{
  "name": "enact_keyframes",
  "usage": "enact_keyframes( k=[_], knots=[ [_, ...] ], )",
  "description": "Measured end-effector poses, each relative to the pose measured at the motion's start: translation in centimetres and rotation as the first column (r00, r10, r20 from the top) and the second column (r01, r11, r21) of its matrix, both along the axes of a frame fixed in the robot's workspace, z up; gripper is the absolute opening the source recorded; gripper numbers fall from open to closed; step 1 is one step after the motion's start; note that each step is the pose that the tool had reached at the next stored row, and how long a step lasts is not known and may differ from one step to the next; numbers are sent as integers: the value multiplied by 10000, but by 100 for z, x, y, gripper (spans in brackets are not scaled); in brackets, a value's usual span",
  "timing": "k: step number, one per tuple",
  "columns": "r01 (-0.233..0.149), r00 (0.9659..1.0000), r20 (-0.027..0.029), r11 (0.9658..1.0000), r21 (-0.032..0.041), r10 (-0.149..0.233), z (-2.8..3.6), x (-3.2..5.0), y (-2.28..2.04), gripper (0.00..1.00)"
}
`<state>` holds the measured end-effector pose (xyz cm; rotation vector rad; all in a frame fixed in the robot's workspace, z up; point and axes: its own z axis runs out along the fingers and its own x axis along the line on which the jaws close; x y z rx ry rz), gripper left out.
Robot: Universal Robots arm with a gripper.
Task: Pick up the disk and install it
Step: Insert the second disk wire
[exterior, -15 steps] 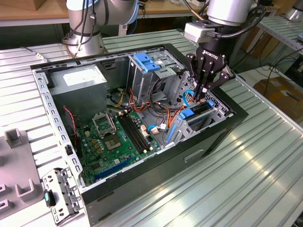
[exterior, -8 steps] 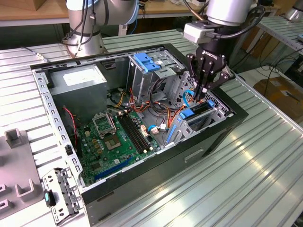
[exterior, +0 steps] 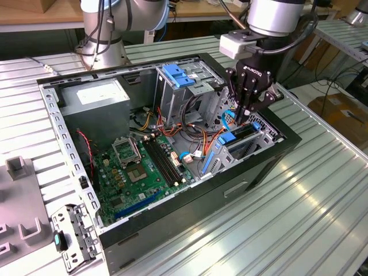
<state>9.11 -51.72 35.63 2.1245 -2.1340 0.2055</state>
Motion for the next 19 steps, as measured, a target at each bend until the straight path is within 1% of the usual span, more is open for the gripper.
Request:
enact_keyframes(
  k=[1, 2, 3, 5, 6, 7, 8, 9, 10, 11, 12, 13, 14, 15, 17, 19],
  knots=[
    [0, 10000, 28, 10000, 57, 0, -4, -5, -27, 16],
    [0, 10000, 49, 10000, 96, 0, -7, -8, -47, 16],
    [-2, 10000, 82, 9999, 161, 1, -11, -12, -80, 16],
    [-2, 9999, 121, 9997, 248, -1, -16, -17, -116, 16],
    [-3, 9999, 162, 9994, 342, -2, -19, -21, -150, 16],
    [-4, 9998, 187, 9992, 404, -3, -21, -23, -170, 16],
    [-6, 9997, 228, 9987, 519, -6, -25, -28, -200, 16],
    [-8, 9996, 267, 9978, 659, -10, -28, -33, -220, 16],
    [-10, 9996, 292, 9970, 775, -12, -28, -35, -228, 16],
    [-12, 9995, 311, 9962, 866, -15, -30, -37, -235, 16],
    [-14, 9994, 336, 9951, 988, -19, -31, -41, -243, 16],
    [-16, 9994, 355, 9941, 1085, -23, -32, -44, -248, 16],
    [-19, 9993, 383, 9925, 1224, -28, -34, -50, -258, 16],
    [-22, 9992, 399, 9916, 1290, -30, -36, -54, -265, 16],
    [-29, 9990, 441, 9904, 1385, -33, -44, -59, -290, 16],
    [-66, 9987, 500, 9901, 1403, -5, -55, -61, -308, 16]
  ],
)
